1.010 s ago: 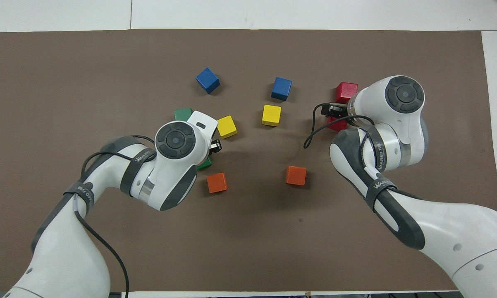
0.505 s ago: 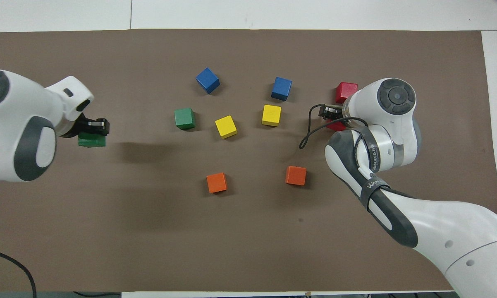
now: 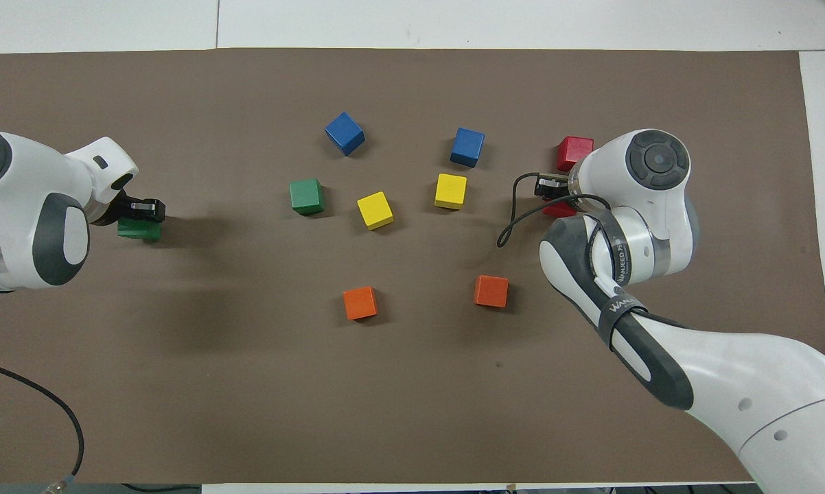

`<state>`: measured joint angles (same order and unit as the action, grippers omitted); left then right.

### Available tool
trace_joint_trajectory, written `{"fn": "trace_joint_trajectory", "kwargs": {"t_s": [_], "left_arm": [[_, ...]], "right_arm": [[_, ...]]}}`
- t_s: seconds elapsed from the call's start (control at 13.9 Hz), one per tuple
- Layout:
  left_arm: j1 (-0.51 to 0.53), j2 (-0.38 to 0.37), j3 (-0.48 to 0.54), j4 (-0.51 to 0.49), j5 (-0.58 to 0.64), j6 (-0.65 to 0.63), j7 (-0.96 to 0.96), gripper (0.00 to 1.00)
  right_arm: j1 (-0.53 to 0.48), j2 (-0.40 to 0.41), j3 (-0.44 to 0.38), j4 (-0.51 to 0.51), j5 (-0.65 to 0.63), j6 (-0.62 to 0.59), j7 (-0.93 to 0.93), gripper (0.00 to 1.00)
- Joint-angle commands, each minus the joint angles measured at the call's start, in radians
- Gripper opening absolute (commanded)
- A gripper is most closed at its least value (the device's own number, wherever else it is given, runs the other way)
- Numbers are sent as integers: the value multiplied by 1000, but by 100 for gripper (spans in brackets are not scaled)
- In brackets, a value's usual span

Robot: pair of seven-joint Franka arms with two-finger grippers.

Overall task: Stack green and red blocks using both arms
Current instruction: 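Place the green cube near the left gripper while the right gripper places the red cube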

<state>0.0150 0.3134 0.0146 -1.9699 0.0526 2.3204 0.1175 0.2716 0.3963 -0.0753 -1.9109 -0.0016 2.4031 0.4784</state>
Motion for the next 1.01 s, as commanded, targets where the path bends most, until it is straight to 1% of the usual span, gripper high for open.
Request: {"fn": "trace_joint_trajectory", "kwargs": {"t_s": [0.0,0.07,0.14,0.22,0.29,0.36,0.43,0.51,0.58,0.65,0.72,0.79,0.87,0.94], "left_arm": [[16,4,-5,2,-14,16,7,0],[14,4,-4,-4,-14,17,7,0],[16,4,-4,-13,-14,33,7,27],[16,4,-4,-32,-14,56,7,44],[16,3,-4,-50,-14,83,4,86],[16,3,-4,-52,-14,89,4,100],[11,3,-4,-31,-14,71,-2,100],[-1,6,-4,12,-13,36,-7,100],[-32,13,-1,89,-13,-49,-16,100],[-53,45,-4,206,-14,-159,-54,100],[-78,79,-7,341,-14,-280,-167,100],[-137,116,-7,443,-8,-358,-306,100],[-208,131,-5,476,-14,-369,-426,100],[-264,131,-5,476,-11,-352,-532,100]], "right_arm": [[-28,-66,-8,12,-14,-105,-72,0],[-60,-106,-6,7,-14,-139,-122,0],[-89,-135,-6,3,-12,-180,-191,0],[-110,-160,-8,-3,-12,-212,-249,0],[-142,-175,-6,-11,-12,-235,-295,0],[-173,-186,-6,-26,-12,-245,-344,0],[-207,-194,-6,-60,-12,-227,-404,0],[-236,-207,-6,-95,-12,-195,-456,0],[-261,-208,-6,-123,-12,-133,-496,0],[-288,-206,-6,-155,-12,-87,-536,0],[-307,-198,-6,-178,-12,-49,-559,0],[-316,-185,-6,-186,-12,-23,-570,0],[-319,-172,-6,-185,-12,-15,-577,0],[-322,-163,-6,-185,-12,-7,-581,0]]}}
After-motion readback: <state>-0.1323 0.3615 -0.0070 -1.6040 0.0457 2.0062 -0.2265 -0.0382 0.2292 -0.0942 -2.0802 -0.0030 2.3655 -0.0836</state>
